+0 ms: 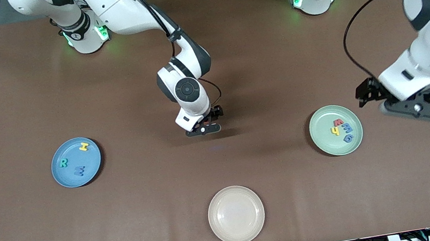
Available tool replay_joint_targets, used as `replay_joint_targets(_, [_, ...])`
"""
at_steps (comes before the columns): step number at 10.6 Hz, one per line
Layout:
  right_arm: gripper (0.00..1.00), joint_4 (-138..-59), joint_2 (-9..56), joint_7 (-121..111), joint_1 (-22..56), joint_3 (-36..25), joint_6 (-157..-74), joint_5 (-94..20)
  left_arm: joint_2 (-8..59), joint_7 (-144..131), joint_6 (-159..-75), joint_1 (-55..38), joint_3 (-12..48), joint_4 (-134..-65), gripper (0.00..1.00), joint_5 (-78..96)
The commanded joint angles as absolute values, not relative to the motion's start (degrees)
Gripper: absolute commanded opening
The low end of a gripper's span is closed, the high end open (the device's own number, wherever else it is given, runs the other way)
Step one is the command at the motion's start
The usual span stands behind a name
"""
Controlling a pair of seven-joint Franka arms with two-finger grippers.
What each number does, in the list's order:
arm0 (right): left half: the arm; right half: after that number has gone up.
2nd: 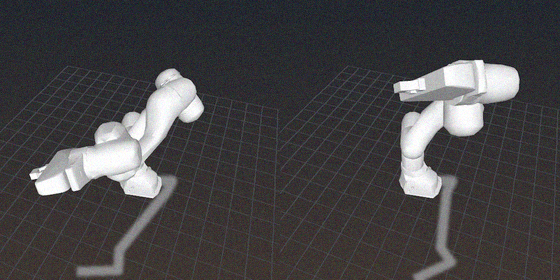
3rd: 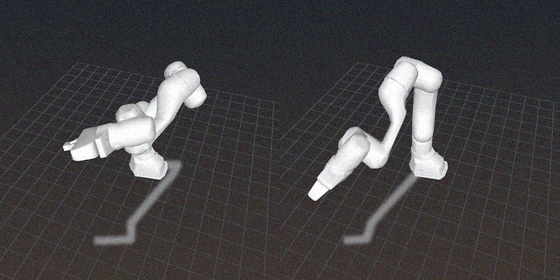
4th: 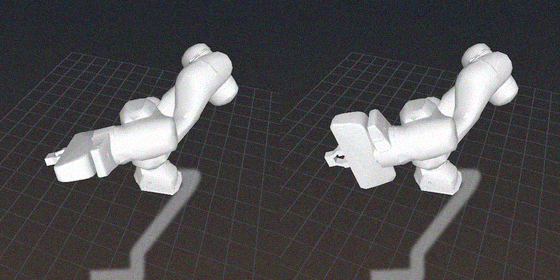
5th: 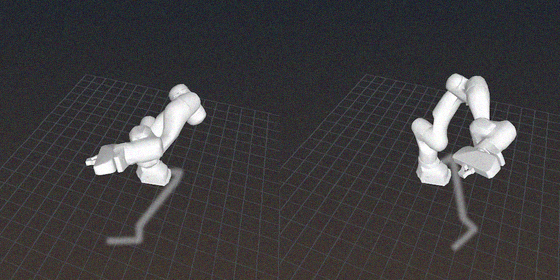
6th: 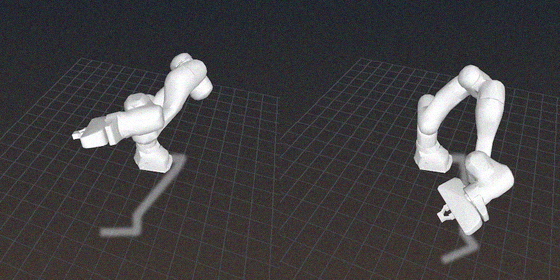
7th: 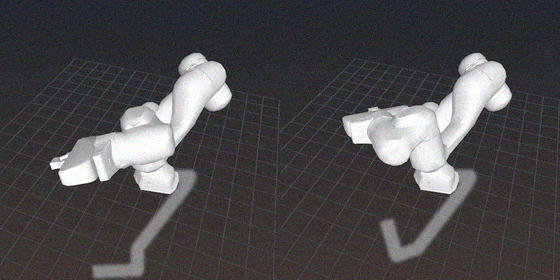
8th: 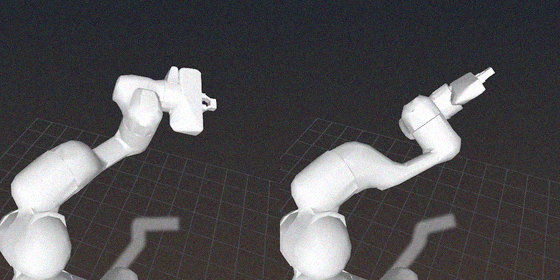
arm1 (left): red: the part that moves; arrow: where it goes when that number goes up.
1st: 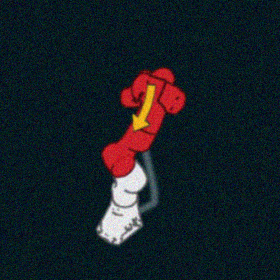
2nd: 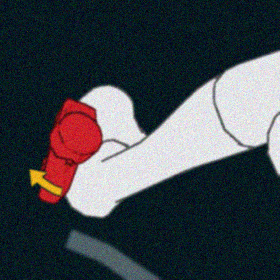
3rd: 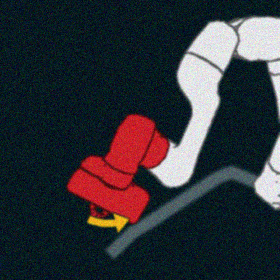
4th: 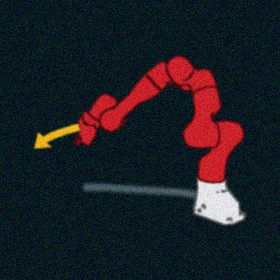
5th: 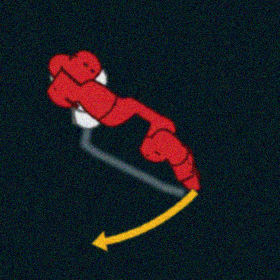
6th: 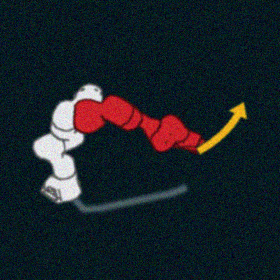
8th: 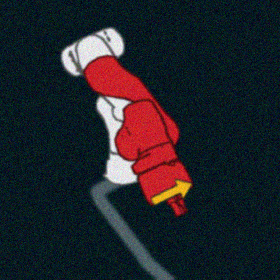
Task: Sort uppercase to blue plate, lowercase to green plate
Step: 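Release the e on the green plate while the right gripper grasps the Q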
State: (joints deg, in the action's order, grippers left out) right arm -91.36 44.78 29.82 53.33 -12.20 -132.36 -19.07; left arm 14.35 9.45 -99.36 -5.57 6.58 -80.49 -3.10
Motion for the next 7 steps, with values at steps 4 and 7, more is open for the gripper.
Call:
replay_joint_targets(4, [1.00,-91.8,45.6,31.2,54.4,-12.6,-134.3,-20.0,7.1,9.5,-93.9,-3.7,5.4,-82.3,1.00,-1.4])
replay_joint_targets(7, [1.00,-91.8,45.5,31.6,54.7,-12.7,-133.9,-20.0,5.7,9.3,-92.0,-3.7,5.4,-83.8,1.00,-1.1])
